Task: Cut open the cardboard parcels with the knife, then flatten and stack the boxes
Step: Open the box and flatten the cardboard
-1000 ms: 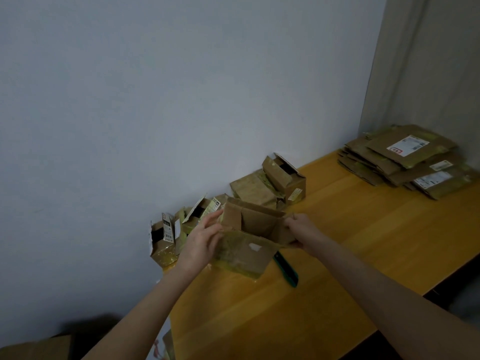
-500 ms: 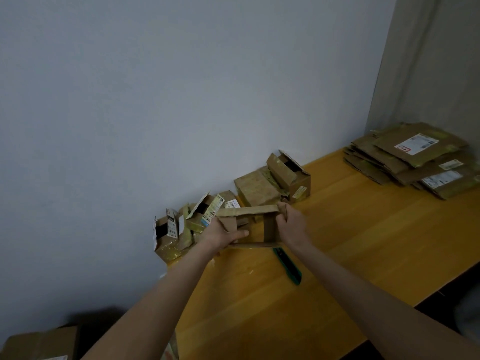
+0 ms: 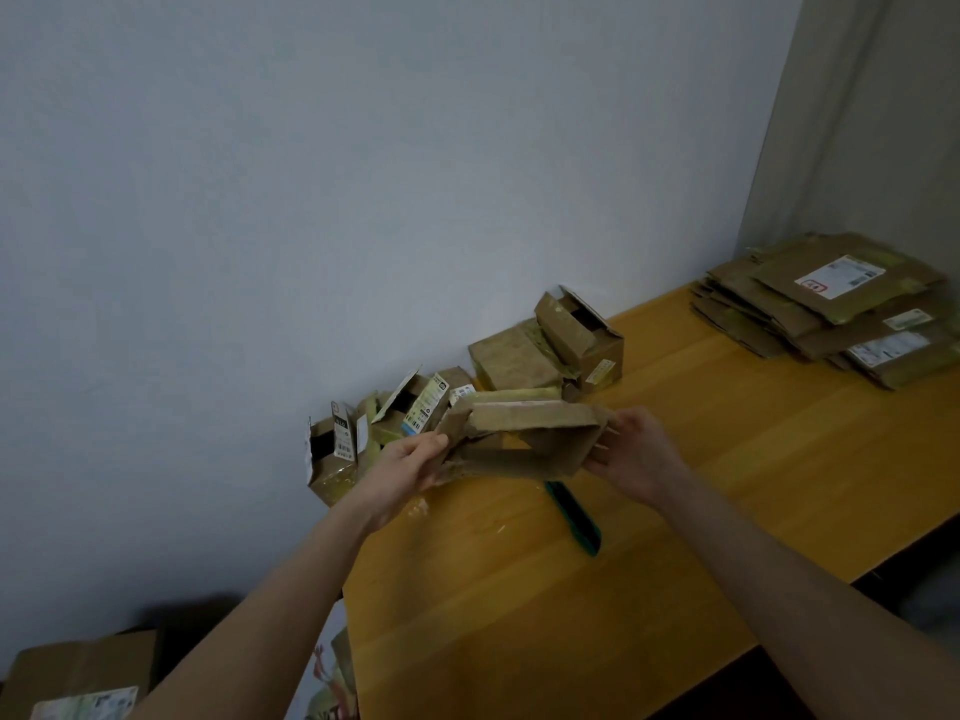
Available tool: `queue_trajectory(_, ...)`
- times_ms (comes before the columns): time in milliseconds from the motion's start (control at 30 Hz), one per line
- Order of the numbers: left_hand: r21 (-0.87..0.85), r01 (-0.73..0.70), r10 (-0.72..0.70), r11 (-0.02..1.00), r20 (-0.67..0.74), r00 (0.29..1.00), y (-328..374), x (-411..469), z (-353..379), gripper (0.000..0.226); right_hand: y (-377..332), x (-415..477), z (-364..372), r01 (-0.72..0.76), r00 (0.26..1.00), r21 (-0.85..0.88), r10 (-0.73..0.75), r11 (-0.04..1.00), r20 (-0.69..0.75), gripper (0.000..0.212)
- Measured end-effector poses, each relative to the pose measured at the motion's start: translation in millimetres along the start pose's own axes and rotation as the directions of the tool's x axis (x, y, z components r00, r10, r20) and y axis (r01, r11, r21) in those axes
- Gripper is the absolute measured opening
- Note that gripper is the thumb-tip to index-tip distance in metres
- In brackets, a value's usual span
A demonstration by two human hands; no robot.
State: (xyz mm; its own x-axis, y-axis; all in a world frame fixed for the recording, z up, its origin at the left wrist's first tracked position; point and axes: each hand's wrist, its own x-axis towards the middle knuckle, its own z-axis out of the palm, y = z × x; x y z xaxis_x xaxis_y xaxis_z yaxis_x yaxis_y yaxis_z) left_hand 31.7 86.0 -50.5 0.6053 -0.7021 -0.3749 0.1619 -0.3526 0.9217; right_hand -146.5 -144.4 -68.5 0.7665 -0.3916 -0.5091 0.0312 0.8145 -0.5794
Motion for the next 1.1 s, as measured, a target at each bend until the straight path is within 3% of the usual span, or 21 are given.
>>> queue_trajectory(100,0.088,-0.014,0.013,0.996,0.020,1.000,-7.5,-5.8,-4.7,0.044,5.3,3.6,-3.2,-0.094,0.993,-0.285,0.069,0.954,-0.097,0.050)
queue_trajectory(233,0.139,-0.038,0.041,0.990,-0.020,0.999,-22.4,-3.8,-0.9,0.038,26.3,13.0,-3.3,-0.145,0.984,-0.674,0.035,0.724,-0.174,0.041)
queue_trajectory(333,0.187,0.009,0.040,0.982,-0.259,0.965,-38.7,-0.2,2.0,0.042,43.1,19.0,-1.6,-0.149,0.978,-0.681,0.005,0.717,-0.209,0.036)
queue_trajectory(400,-0.013,0.136,-0.132,0.991,-0.354,0.926,-49.0,-3.4,0.4,0.061,53.4,21.2,1.1,-0.154,0.978,-0.661,0.018,0.734,-0.208,0.040)
queue_trajectory(500,-0.236,0.311,-0.352,0.921,-0.157,0.923,-71.0,-10.7,-5.4,0.066,68.8,23.6,2.4,-0.145,0.987,-0.654,0.063,0.742,-0.147,0.042)
queue_trajectory(567,-0.301,0.341,-0.389,0.891,-0.116,0.914,-85.9,-14.8,-2.9,0.065,81.6,27.8,0.9,-0.125,0.989,-0.703,0.033,0.701,-0.144,0.042)
queue_trajectory(667,-0.178,0.337,-0.379,0.924,-0.326,0.866,-110.0,-10.2,5.3,0.049,105.2,38.0,-4.2,-0.093,0.981,-0.888,-0.112,0.451,-0.160,0.035)
queue_trajectory(733,0.138,0.363,-0.269,0.922,-0.446,0.853,-122.0,-6.4,9.2,0.034,120.4,42.6,-7.0,-0.107,0.973,-0.960,-0.172,0.259,-0.155,0.029)
queue_trajectory(800,0.413,0.386,-0.180,0.825,-0.455,0.872,-132.3,-5.6,11.8,0.023,132.2,45.0,-8.0,-0.130,0.969,-0.982,-0.192,0.138,-0.155,0.026)
queue_trajectory(967,0.430,0.405,-0.139,0.807,-0.528,0.838,-160.7,-1.0,16.5,0.033,154.0,57.1,-11.9,-0.203,0.961,-0.959,-0.226,-0.199,-0.156,0.042)
queue_trajectory(1033,0.424,0.441,-0.159,0.791,-0.554,0.817,-168.7,-0.7,22.1,0.056,161.9,62.9,-16.3,-0.135,0.975,-0.900,-0.218,-0.414,-0.046,0.057)
queue_trajectory(1100,0.450,0.474,-0.157,0.757,-0.579,0.800,-172.5,-3.3,26.7,0.079,165.7,68.6,-18.8,-0.028,0.982,-0.845,-0.171,-0.534,0.075,0.075)
